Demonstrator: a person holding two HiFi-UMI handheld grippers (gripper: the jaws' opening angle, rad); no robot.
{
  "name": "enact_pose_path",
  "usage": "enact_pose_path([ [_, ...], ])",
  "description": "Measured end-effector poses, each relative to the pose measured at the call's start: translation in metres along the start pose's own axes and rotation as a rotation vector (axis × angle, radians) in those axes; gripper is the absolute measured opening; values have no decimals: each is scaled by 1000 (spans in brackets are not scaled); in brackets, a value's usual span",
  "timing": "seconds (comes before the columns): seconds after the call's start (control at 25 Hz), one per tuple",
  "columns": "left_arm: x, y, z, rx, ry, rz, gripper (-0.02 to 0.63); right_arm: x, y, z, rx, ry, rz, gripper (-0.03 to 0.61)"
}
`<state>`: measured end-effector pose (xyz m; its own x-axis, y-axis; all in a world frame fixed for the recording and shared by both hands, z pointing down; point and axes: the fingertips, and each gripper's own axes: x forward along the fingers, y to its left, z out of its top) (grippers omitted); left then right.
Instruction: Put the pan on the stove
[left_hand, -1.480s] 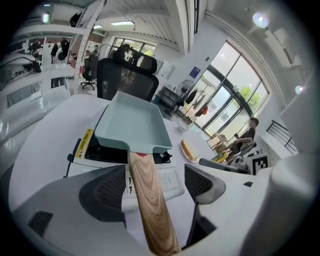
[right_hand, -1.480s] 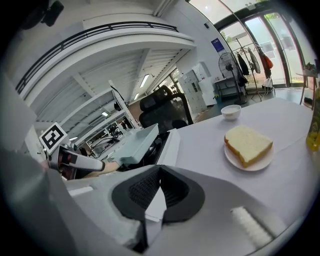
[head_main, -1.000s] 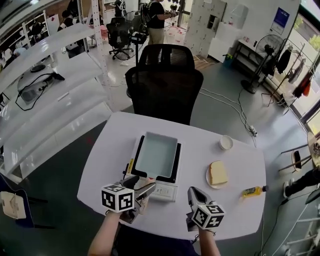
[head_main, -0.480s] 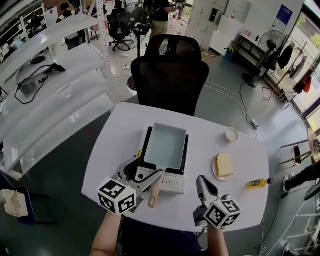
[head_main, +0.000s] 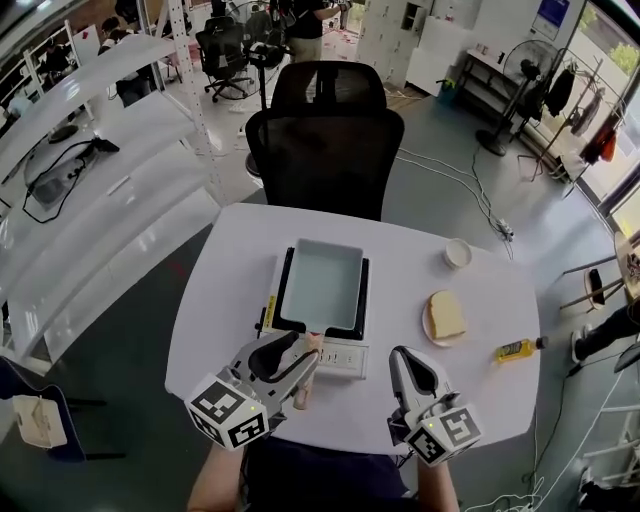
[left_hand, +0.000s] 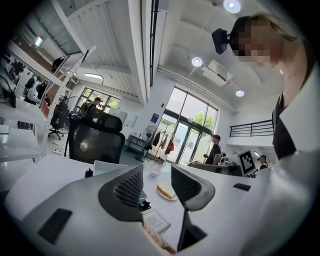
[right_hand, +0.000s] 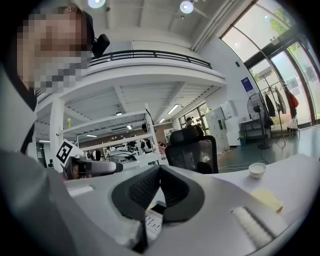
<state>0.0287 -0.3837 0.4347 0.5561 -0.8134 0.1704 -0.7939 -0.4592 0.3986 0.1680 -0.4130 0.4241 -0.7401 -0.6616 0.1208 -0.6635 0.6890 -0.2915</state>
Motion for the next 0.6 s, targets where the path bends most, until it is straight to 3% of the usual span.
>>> enact_pose_path([
  [0.12, -1, 0, -3, 28, 15, 18, 84, -3, 0, -1, -3, 1, 12, 2],
  [0.2, -1, 1, -5, 49, 30, 35, 44, -4, -3, -3, -10, 10, 1, 3],
  [0.6, 6, 5, -24, 89, 105, 81, 9, -5, -19, -25, -48, 107, -70, 2],
])
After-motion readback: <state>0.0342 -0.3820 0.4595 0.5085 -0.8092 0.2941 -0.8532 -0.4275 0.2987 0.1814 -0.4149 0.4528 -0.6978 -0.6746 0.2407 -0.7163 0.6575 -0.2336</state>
